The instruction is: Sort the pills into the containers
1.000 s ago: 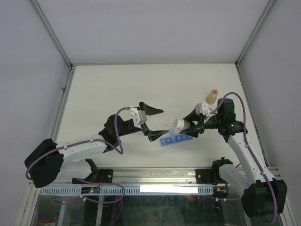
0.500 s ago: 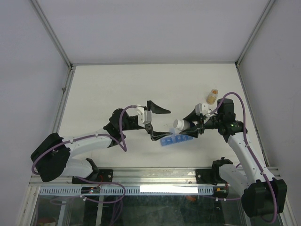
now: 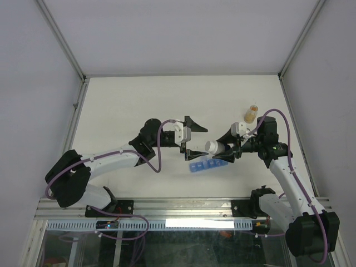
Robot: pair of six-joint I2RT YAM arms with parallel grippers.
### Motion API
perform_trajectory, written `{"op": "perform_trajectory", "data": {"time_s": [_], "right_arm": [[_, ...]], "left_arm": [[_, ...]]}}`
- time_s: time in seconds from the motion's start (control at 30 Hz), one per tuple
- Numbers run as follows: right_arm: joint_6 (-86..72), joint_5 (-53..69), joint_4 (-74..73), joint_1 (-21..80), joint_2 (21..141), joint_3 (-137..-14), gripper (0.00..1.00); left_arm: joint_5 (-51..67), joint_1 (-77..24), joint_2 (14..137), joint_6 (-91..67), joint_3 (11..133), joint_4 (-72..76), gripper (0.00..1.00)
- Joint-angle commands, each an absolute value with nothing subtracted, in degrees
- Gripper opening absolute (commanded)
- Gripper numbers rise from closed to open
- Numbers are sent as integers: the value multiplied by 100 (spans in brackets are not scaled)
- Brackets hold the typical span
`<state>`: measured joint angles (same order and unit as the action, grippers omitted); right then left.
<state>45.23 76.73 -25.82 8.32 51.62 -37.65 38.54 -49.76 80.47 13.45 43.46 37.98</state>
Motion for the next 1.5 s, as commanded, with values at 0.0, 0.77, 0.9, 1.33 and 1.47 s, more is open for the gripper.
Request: {"op": "perform_trajectory", "data": {"time_s": [0.0,0.77,0.9,1.33,1.47], "right_arm": [[4632,7733,-2531,808,5133,-4002,0],[4641,7718,-2546,800,5137,-4002,0],[4643,7721,-2542,800,5144,-3999,0],[4641,7693,-2552,800,5142,-4001,0],[4644,7692,-2542,800,5142,-3999,0]], "left_arm": [[4252,-4906,8146,1539,4722,3627,86],[4652,-4900,8552,854,4960,3882,63],[4711,-4903,8541,709,4938,3962,61],[4691,-4940,8563,-366,4876,4286,10],[3910,-5246,8318,-953,4644,4349,0]]}}
